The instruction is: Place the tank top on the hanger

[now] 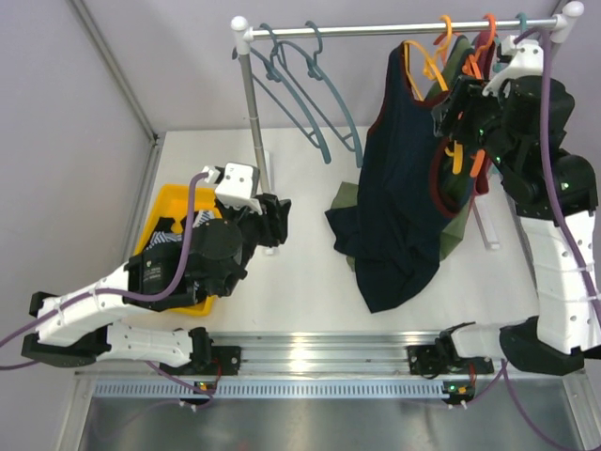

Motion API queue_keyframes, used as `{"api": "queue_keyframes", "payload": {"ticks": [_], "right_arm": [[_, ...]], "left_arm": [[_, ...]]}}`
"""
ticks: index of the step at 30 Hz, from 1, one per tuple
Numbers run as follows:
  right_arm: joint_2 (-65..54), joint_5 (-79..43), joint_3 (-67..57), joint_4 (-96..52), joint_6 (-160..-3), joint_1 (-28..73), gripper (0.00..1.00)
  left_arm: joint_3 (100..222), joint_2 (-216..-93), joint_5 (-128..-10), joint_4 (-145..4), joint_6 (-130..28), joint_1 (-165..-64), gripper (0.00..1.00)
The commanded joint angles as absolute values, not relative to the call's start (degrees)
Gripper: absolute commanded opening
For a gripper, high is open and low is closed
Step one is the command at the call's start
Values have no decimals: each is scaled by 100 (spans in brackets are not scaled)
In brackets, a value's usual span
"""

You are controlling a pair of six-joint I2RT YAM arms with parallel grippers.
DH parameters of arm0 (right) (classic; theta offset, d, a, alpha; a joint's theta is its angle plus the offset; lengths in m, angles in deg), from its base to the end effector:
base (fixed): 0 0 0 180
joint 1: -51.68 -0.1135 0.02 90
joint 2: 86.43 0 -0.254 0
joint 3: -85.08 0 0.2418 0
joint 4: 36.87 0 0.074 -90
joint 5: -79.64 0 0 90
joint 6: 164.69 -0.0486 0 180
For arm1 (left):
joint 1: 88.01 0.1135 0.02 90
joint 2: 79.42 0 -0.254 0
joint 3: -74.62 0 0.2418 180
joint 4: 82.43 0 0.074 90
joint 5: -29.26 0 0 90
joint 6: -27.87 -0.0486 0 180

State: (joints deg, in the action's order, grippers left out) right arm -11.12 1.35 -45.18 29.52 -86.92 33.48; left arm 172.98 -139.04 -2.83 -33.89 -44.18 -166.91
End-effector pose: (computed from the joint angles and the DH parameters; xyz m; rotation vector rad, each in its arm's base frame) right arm 0.2060 0.0574 0.5330 0.0559 1.7698 0.2042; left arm 0.0748 -0.1672 0.4669 0.1605 1.6691 -0.3994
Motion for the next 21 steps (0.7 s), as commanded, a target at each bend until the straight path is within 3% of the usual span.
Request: {"api": "queue_keyframes", "payload": {"ticks": [1,11,21], "right_arm": [[-1418,19,-4592,2944,-8787,3427,61],[-2330,-622,-4100,3137,-8954,3419,66],[-3790,-1668,-2223,3304,-9112,3418,73]], "left_arm": [[17293,-13831,-238,-3396,-4385,-16676,55],[17249,-13761,-238,-3361,-4332,-16676,55],[16872,-13664,-203,-3229,-3999,-16676,56]]}}
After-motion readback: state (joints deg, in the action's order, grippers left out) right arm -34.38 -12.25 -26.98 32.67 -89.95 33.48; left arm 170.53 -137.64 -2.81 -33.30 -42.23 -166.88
